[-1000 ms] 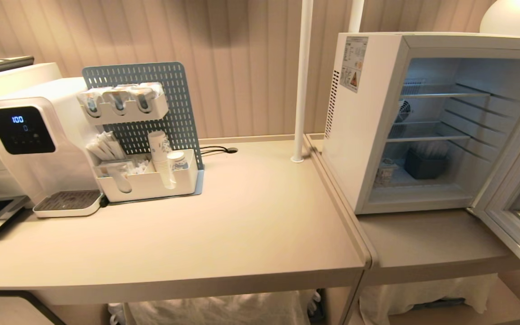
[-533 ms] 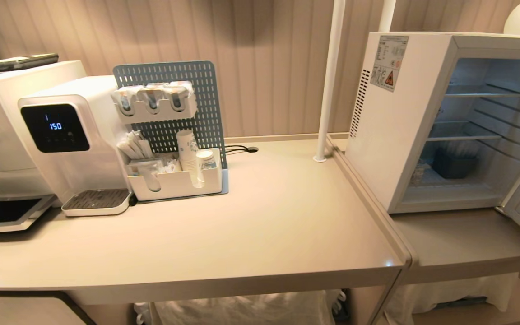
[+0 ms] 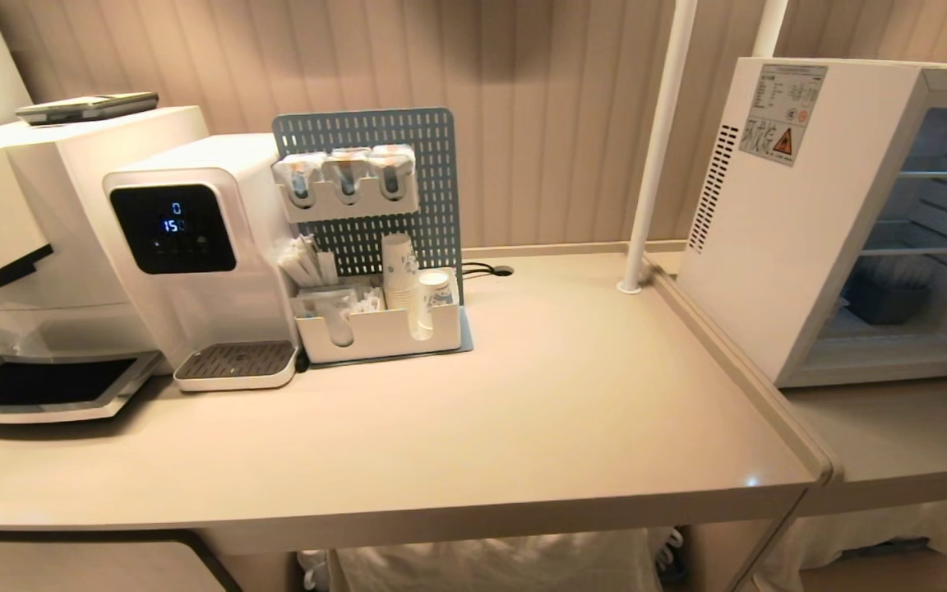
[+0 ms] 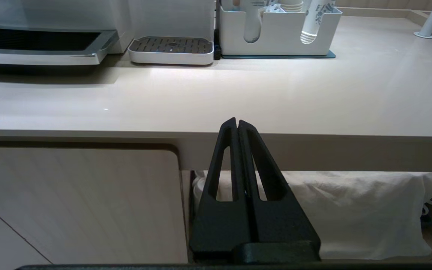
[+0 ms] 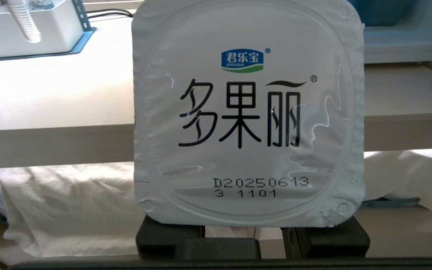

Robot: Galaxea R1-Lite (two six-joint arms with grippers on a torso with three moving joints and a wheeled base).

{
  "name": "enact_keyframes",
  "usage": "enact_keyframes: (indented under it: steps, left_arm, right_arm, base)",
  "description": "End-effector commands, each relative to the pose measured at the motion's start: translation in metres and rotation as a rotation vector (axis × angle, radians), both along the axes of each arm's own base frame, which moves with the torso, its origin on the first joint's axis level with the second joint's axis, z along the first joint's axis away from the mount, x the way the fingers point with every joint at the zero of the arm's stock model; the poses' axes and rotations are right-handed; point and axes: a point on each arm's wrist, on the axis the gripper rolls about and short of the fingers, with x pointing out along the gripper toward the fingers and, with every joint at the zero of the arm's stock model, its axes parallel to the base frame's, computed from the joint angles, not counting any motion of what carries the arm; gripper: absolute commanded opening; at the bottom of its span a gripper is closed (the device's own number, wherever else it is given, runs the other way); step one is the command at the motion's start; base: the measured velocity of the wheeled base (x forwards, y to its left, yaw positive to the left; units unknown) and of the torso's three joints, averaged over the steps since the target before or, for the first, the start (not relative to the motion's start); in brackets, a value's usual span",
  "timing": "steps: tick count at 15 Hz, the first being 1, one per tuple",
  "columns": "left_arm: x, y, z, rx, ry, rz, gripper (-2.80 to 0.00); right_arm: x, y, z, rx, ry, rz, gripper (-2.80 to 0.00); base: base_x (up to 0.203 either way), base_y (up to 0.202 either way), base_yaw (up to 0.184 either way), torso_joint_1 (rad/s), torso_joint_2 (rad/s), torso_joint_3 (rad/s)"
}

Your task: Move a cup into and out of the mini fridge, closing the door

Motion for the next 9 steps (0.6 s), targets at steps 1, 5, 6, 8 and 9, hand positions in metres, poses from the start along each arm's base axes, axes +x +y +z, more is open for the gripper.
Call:
enact_keyframes:
  steps: [1, 5, 6, 8, 9]
  left_arm:
    - [0.000, 0.000, -0.001, -0.001, 0.005, 0.000, -2.80]
    - [0.000, 0.000, -0.001, -0.001, 0.004, 0.000, -2.80]
    - [0.000, 0.000, -0.001, -0.001, 0.004, 0.000, -2.80]
    - [0.000, 0.000, -0.001, -0.001, 0.004, 0.000, -2.80]
    - [0.000, 0.000, -0.001, -0.001, 0.004, 0.000, -2.80]
  right_arm:
    - [0.000, 0.000, 0.000, 0.005, 0.009, -0.002, -2.80]
    - [-0.004, 0.000, 0.021, 0.010, -0.004, 0.007, -2.80]
    - [-0.002, 0.000, 0.036, 0.013, 0.013, 0.010, -2.80]
    - [0.015, 0.000, 0.069, 0.023, 0.114, 0.022, -2.80]
    - [0.031, 0.001, 0.083, 0.027, 0.183, 0.041, -2.80]
  base:
    - [0.000, 0.154, -0.004, -0.002, 0.01, 0.003]
    - [0.000, 0.029, -0.002, 0.000, 0.00, 0.001]
    - [0.000, 0.000, 0.000, 0.000, 0.00, 0.000]
    - [0.000, 0.000, 0.000, 0.000, 0.00, 0.000]
    - [0.000, 0.000, 0.000, 0.000, 0.00, 0.000]
